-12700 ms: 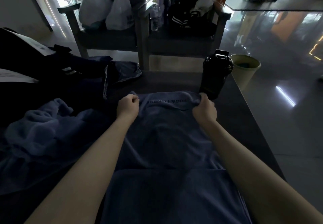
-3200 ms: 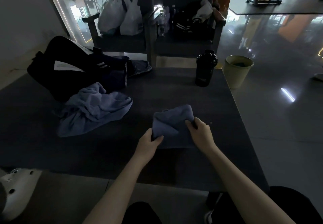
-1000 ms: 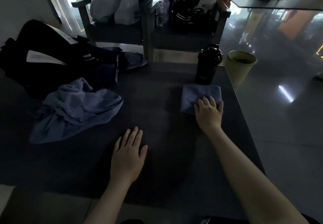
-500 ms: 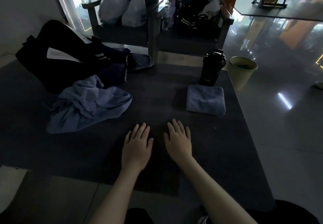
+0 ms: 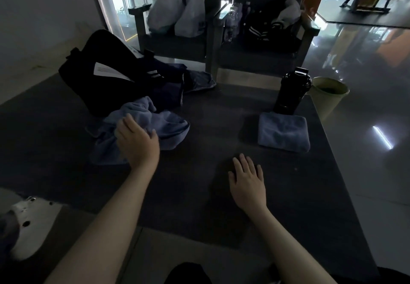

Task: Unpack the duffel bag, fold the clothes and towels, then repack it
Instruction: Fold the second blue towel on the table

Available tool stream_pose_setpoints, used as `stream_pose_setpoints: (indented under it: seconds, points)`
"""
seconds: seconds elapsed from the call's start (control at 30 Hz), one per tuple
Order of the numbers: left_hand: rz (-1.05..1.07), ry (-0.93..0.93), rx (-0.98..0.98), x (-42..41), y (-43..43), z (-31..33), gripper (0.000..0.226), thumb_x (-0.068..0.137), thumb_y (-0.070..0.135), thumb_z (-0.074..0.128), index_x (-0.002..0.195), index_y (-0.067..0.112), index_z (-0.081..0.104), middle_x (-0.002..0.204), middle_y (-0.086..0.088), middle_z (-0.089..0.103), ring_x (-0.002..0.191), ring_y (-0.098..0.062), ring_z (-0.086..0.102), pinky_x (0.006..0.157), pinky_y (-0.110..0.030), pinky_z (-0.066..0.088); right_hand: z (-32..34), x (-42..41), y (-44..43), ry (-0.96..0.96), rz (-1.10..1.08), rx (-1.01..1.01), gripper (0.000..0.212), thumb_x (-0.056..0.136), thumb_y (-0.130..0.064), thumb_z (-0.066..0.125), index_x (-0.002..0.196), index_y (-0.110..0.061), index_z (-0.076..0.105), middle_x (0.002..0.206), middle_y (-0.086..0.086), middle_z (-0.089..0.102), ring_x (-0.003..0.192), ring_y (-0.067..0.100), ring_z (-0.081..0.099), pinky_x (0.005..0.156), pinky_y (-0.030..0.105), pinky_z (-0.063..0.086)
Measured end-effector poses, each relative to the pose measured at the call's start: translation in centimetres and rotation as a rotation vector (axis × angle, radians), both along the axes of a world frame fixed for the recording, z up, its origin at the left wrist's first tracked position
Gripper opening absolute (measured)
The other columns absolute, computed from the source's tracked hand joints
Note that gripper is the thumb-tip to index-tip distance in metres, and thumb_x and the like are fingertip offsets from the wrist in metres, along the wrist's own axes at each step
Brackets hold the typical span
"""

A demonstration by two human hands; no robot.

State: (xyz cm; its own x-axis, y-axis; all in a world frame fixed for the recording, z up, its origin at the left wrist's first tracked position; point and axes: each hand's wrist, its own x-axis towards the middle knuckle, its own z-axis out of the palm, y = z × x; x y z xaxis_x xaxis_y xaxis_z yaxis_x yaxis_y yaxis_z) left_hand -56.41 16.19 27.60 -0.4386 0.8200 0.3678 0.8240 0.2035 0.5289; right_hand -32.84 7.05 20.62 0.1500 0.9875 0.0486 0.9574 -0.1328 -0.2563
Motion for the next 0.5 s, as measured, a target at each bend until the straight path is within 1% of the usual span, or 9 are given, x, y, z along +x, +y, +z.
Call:
stream_pose_setpoints:
  seconds: [0.07, 0.1, 0.17, 0.2, 0.27, 0.4, 0.5]
  points:
    - [0.064, -0.039, -0.088, -1.3, 1.6, 0.7, 0.071, 0.088, 0.031, 0.063, 0.141, -0.001, 0.029, 0.144, -0.025, 0.033, 0.128, -0.041, 0.036, 0.101, -0.051, 0.035, 0.1, 0.0, 0.0, 0.007, 0.0, -0.005, 0.052, 0.101, -0.041, 0.024, 0.15, -0.023, 0.022, 0.16, -0.002, 0.01, 0.147, 0.016, 0.003, 0.118, 0.039, 0.001]
    - [0.082, -0.049, -0.157, -1.9, 2.3, 0.7, 0.068, 0.089, 0.034, 0.062, 0.139, -0.001, 0.033, 0.141, -0.025, 0.037, 0.126, -0.041, 0.039, 0.1, -0.051, 0.037, 0.1, 0.0, 0.0, 0.007, 0.0, -0.002, 0.052, 0.101, -0.041, 0.021, 0.15, -0.023, 0.022, 0.16, -0.002, 0.01, 0.147, 0.016, 0.003, 0.118, 0.039, 0.0]
    - [0.081, -0.036, -0.258, -3.0, 3.5, 0.7, 0.05, 0.092, 0.036, 0.057, 0.127, 0.001, 0.047, 0.131, -0.023, 0.048, 0.117, -0.041, 0.047, 0.095, -0.052, 0.041, 0.1, 0.0, 0.0, 0.015, 0.0, -0.004, 0.052, 0.101, -0.04, 0.022, 0.15, -0.024, 0.021, 0.16, -0.002, 0.009, 0.147, 0.016, 0.002, 0.118, 0.039, 0.0]
    - [0.058, -0.025, -0.269, -3.3, 3.9, 0.9, 0.04, 0.094, 0.033, 0.055, 0.12, 0.003, 0.054, 0.125, -0.022, 0.054, 0.112, -0.04, 0.051, 0.092, -0.051, 0.043, 0.1, 0.0, 0.1, 0.02, 0.0, -0.013, 0.052, 0.101, -0.04, 0.024, 0.15, -0.024, 0.02, 0.16, -0.002, 0.008, 0.147, 0.016, 0.001, 0.118, 0.039, -0.001]
    - [0.003, -0.017, -0.249, -3.5, 4.4, 1.7, 0.03, 0.095, 0.028, 0.051, 0.11, 0.004, 0.059, 0.115, -0.021, 0.06, 0.105, -0.039, 0.056, 0.089, -0.048, 0.046, 0.2, 0.0, 0.1, 0.016, 0.0, -0.026, 0.053, 0.1, -0.041, 0.025, 0.15, -0.024, 0.019, 0.16, -0.003, 0.006, 0.147, 0.015, 0.0, 0.118, 0.039, -0.001]
    - [-0.072, 0.073, -0.181, -2.8, 5.1, 5.0, 0.032, 0.099, 0.03, 0.042, 0.108, 0.006, 0.063, 0.108, -0.019, 0.063, 0.101, -0.038, 0.058, 0.087, -0.043, 0.043, 0.4, 0.0, 0.1, 0.014, 0.004, -0.05, 0.053, 0.101, -0.041, 0.024, 0.15, -0.024, 0.017, 0.16, -0.002, 0.004, 0.147, 0.015, -0.002, 0.118, 0.038, -0.002]
    - [-0.126, 0.09, -0.088, -1.9, 5.6, 8.2, 0.031, 0.098, 0.031, 0.044, 0.104, 0.008, 0.064, 0.104, -0.016, 0.065, 0.1, -0.036, 0.059, 0.085, -0.041, 0.042, 0.6, -0.1, 0.1, 0.019, 0.005, -0.059, 0.053, 0.101, -0.041, 0.025, 0.151, -0.023, 0.017, 0.16, -0.002, 0.004, 0.147, 0.016, -0.003, 0.119, 0.039, -0.002]
